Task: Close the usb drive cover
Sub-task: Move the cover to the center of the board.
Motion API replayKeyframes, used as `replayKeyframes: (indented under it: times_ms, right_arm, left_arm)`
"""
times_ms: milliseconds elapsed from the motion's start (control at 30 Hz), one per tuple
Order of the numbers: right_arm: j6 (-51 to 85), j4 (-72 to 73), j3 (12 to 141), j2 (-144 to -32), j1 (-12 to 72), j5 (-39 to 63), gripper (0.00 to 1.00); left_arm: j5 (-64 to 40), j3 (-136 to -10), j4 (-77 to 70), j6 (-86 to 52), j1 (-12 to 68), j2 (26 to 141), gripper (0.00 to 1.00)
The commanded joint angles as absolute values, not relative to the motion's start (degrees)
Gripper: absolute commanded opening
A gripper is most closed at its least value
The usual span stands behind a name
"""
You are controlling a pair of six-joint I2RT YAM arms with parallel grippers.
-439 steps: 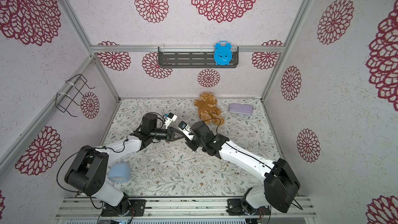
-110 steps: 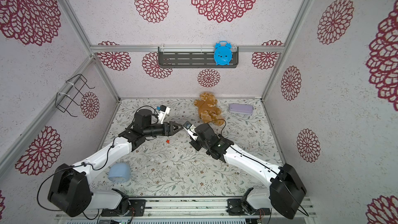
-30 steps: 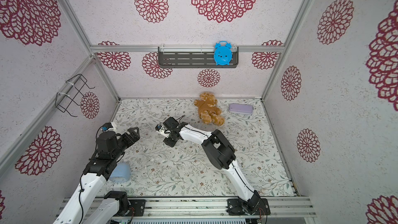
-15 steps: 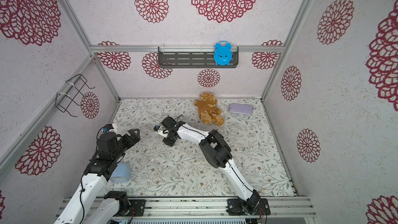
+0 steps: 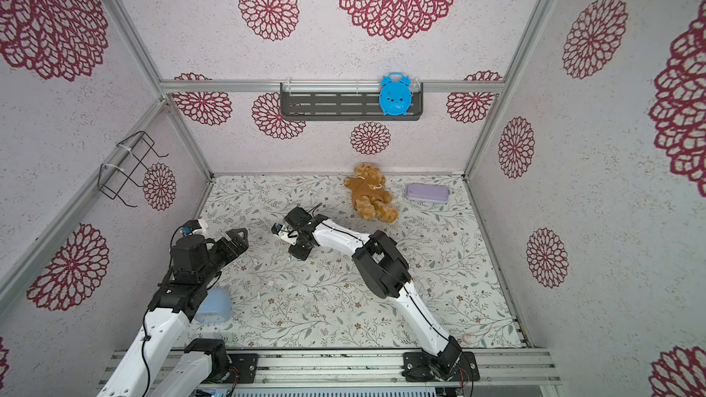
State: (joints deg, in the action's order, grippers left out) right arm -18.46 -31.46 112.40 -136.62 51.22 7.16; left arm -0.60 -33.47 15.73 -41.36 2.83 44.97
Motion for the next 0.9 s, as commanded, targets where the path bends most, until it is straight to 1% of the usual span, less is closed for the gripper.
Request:
replayKeyframes:
  times_ms: [0,133,233,433,567,667,767,867]
  right_arm:
    - [-19.1,-35.3,112.1,-136.4,51.9,5.5,0.25]
    - [-19.2,-34.1,107.8,-132.8,52.1,4.8,0.24]
    - [-19.0,-33.0,102.1,-128.5,52.1,3.9,0.24]
    - [-16.4,-28.2,82.6,-114.5,52.3,2.6,0.24]
    - [-14.2,-25.5,68.3,-104.1,52.6,1.1,0.24]
    - [-13.2,-22.9,60.2,-98.4,52.6,1.1,0.24]
    - [-13.5,-20.8,55.6,-94.4,52.7,1.4,0.27]
    - [-15.5,-21.1,53.8,-93.1,52.6,1.3,0.32]
  left_arm:
    - [-1.4,-32.7,15.4,-41.0,2.2,44.6,0.97]
    - [-2.1,-32.9,15.5,-41.0,2.2,44.6,0.97]
    - [-2.8,-32.6,15.2,-41.3,2.2,44.6,0.97]
    - [-5.1,-31.9,13.4,-42.4,2.2,45.8,0.97]
    - [-9.3,-31.2,10.1,-43.6,2.2,47.3,0.97]
    - [-11.7,-30.5,7.3,-45.0,2.4,48.9,0.97]
    - [-12.9,-29.5,5.1,-46.0,2.5,50.0,0.97]
    - [-13.4,-29.5,4.2,-46.2,2.5,50.8,0.97]
